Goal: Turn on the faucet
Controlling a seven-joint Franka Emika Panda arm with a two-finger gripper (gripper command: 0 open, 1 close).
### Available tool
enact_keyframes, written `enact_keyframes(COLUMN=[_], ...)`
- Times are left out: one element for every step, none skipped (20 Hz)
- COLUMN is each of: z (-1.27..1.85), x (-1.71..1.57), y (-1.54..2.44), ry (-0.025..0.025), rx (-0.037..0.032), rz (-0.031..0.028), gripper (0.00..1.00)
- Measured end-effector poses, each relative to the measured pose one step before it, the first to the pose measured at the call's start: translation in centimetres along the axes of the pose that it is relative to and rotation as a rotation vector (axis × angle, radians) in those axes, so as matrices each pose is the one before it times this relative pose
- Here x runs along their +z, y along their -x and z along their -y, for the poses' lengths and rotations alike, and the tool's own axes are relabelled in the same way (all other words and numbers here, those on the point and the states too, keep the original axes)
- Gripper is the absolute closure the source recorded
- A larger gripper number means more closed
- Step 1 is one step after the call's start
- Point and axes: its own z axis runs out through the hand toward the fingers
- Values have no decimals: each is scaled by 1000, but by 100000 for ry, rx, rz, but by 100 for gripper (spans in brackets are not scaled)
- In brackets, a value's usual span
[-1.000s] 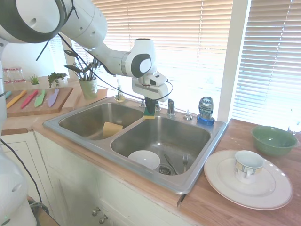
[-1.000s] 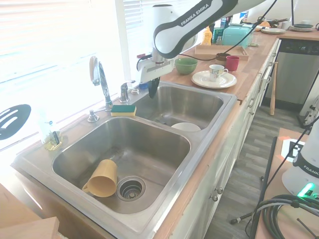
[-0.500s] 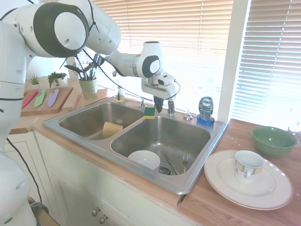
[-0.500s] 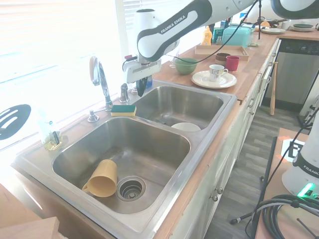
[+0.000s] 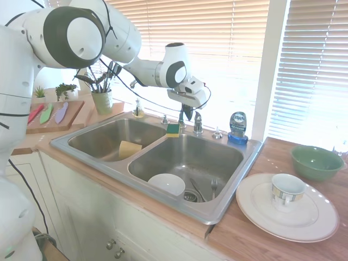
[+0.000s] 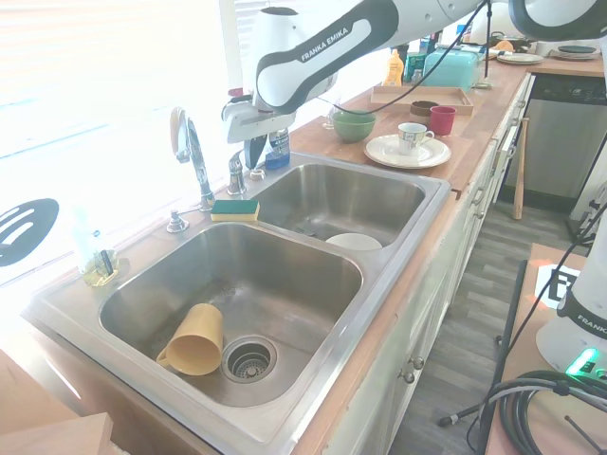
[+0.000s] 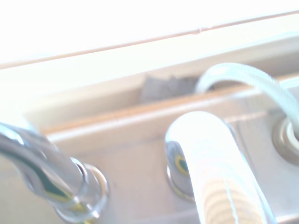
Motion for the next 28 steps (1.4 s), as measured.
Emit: enact_keyframes(z=[10,-28,-71,-87,-135,-193,-220,-237,-221,-231,-252,-278,-326,-323,-330,-277,-276,-229,-191,-138,-88,-83,-65,-59,-42,-35,-19,40], x=[-99,-73,-51,43,181,279,410,460,394,331,279,225,173,100,13,-106,-162,-233,-294,-355,-363,-279,-163,-28,31,24,-27,-105], y=[-7,23,116,215,325,436,528,532,435,336,255,272,255,203,203,165,166,141,116,87,66,66,46,34,7,-28,-97,-174], ry=[-1465,-892,-570,-363,145,378,583,752,957,1676,2949,3256,3701,3736,3487,2936,2797,2066,1375,696,261,312,256,365,256,60,-286,-992], rx=[816,330,5,-448,-469,-475,-523,-569,-693,-940,-712,-362,-157,-51,18,255,274,35,40,23,15,7,41,27,9,1,96,199], rz=[400,340,227,94,256,408,496,550,439,102,385,1648,2374,2380,2207,1855,1770,1357,947,515,262,278,290,334,207,83,-164,-641], gripper=[100,100,100,100,100,100,100,100,100,100,100,100,100,100,100,100,100,100,100,100,100,100,100,100,100,100,100,100])
